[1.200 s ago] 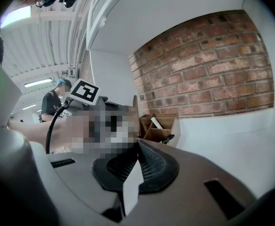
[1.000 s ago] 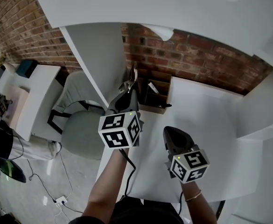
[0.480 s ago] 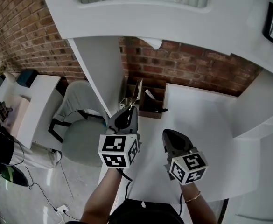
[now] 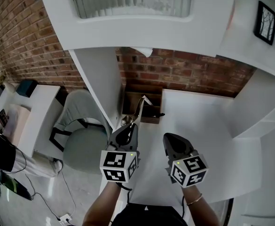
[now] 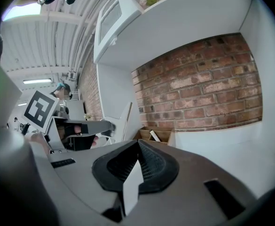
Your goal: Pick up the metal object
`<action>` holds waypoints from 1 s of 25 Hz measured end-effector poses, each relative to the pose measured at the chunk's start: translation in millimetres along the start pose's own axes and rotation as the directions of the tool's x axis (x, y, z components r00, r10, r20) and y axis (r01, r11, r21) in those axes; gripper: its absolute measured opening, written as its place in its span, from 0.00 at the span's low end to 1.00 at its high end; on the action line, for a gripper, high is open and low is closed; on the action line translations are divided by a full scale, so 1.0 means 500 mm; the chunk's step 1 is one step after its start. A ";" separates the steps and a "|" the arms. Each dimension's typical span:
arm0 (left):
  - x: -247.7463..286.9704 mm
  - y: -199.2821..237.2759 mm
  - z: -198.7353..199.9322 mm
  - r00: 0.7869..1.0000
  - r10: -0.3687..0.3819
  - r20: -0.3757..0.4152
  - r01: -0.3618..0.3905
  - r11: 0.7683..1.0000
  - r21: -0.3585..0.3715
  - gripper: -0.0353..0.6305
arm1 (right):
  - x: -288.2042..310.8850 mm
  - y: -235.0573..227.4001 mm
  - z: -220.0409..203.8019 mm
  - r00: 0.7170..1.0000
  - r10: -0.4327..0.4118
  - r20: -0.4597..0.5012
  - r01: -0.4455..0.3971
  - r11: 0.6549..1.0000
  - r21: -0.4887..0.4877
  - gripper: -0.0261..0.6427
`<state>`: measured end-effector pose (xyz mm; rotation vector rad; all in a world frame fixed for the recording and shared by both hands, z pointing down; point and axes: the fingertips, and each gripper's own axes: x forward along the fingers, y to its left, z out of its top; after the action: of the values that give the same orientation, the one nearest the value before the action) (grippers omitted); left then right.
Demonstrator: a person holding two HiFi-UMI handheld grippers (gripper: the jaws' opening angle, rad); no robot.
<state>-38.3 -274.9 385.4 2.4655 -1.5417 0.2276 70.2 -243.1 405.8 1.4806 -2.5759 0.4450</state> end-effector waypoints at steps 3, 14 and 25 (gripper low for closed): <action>-0.014 -0.004 -0.014 1.000 -0.007 -0.012 0.007 1.000 0.005 0.09 | -0.010 0.000 0.004 1.000 -0.003 0.009 0.003 1.000 -0.004 0.05; -0.058 -0.024 -0.074 0.996 -0.021 -0.081 0.023 0.999 0.029 0.09 | -0.047 -0.001 -0.003 1.000 -0.018 0.012 0.018 1.000 -0.001 0.05; -0.090 -0.061 -0.090 0.995 -0.056 -0.084 0.059 0.998 0.036 0.09 | -0.077 0.000 -0.031 0.998 -0.063 0.001 0.063 0.998 0.000 0.05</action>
<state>-30.9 -210.9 414.0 2.4917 -1.4435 0.3481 89.4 -206.4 410.4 1.5575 -2.5216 0.4371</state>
